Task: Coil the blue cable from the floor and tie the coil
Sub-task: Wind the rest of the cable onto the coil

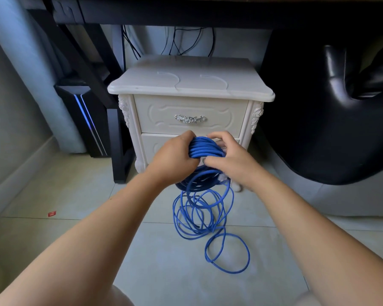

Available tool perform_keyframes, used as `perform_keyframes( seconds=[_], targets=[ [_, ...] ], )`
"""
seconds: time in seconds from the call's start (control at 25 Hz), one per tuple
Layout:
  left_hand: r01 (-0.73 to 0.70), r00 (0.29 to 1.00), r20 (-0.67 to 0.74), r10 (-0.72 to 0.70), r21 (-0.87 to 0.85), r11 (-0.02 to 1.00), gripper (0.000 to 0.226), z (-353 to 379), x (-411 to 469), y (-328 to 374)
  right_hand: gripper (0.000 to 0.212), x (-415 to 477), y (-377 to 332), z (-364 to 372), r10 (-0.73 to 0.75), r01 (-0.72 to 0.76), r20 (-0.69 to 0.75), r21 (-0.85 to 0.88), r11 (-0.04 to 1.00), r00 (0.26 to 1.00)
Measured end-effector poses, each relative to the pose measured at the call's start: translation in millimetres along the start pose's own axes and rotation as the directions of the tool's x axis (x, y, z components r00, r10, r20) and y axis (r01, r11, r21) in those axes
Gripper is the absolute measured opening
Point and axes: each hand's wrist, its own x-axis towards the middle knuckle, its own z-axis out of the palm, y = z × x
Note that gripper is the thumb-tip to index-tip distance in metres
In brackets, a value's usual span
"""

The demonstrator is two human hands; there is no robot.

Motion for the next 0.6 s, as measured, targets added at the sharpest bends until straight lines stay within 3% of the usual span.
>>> perform_keyframes(
  seconds=[0.12, 0.24, 0.36, 0.44, 0.52, 0.6],
  targets=[
    [0.126, 0.984, -0.111, -0.141, -0.129, 0.984, 0.012, -6, 2, -10, 0.051, 3, 6, -13, 0.168, -0.274, 0.288, 0.385, 0.881, 0.943],
    [0.223, 0.931, -0.219, -0.294, -0.297, 0.928, 0.012, -11, 6, -15, 0.055, 3, 8, -16, 0.197, -0.366, 0.408, 0.392, 0.844, 0.891],
    [0.224, 0.911, -0.289, -0.294, -0.25, 0.942, 0.013, -11, 6, -17, 0.06, -2, -7, -12, 0.271, -0.294, 0.217, 0.082, 0.952, 0.938],
    [0.266, 0.901, -0.323, -0.288, -0.114, 0.957, 0.014, -10, 5, -20, 0.048, -2, -11, -12, 0.172, -0.164, 0.07, -0.101, 0.981, 0.983],
    [0.327, 0.874, -0.354, -0.333, -0.079, 0.942, 0.014, -8, 6, -23, 0.042, -4, -15, -12, 0.031, -0.029, 0.011, -0.145, 0.989, 0.999],
    [0.382, 0.839, -0.358, -0.409, -0.147, 0.913, 0.013, -7, 7, -26, 0.042, -6, -15, -11, -0.036, 0.041, 0.043, -0.133, 0.99, 0.998]
  ],
)
